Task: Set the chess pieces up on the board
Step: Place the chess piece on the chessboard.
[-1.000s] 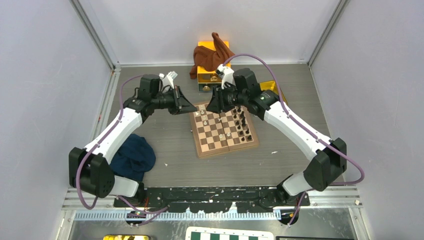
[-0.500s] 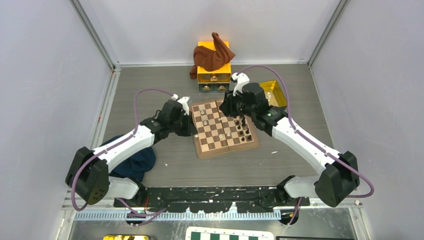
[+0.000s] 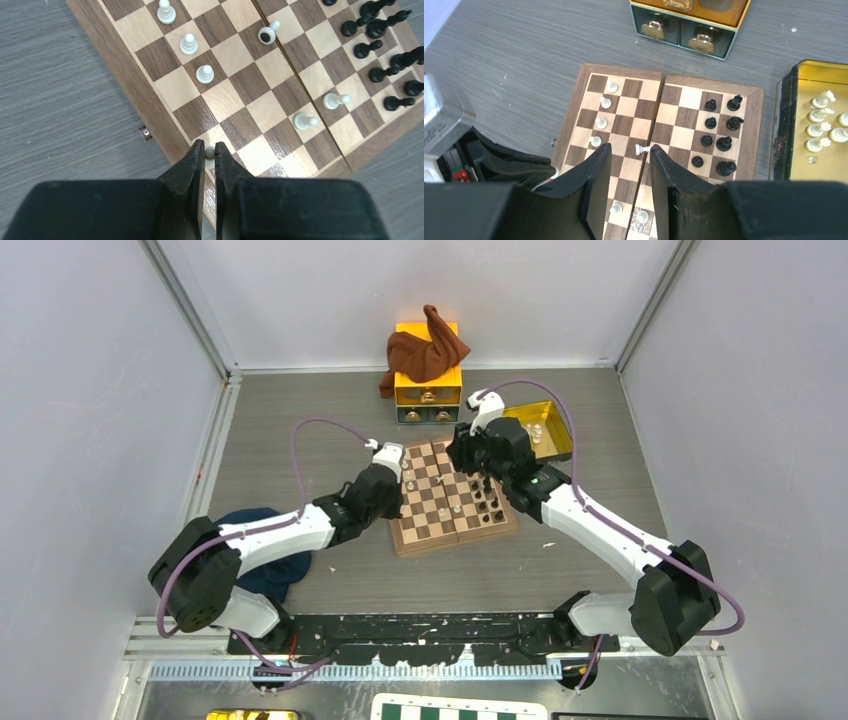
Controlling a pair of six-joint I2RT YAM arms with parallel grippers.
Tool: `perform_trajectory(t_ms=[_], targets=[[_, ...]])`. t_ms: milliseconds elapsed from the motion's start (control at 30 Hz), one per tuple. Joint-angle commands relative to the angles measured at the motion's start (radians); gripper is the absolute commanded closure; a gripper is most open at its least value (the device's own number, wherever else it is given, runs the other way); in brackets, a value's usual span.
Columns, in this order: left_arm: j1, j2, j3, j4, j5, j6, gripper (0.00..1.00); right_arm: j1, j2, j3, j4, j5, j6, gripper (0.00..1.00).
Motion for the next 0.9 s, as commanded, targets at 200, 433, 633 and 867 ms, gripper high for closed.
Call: perform_trajectory(t_ms=[200,433,633,867], targets=[[-0.068,0.050,-0.044,0.299,-0.195,0.073,1.00,-0.004,0.005,-0.087,0.285,0.092,-0.057,0.60],[-0.085,0.114,-0.050,0.380,-0.193,0.082,1.00,-0.003,0.011,-0.134,0.366,0.119,-0.049,0.60],[-0.087,0.137,-0.057,0.419,-0.195,0.087,1.00,-0.003,0.016,-0.149,0.396,0.119,-0.036,0.60],[-0.087,0.181,-0.053,0.469,-0.203,0.094,1.00,-0.002,0.045,-0.144,0.411,0.117,-0.046,0.60]])
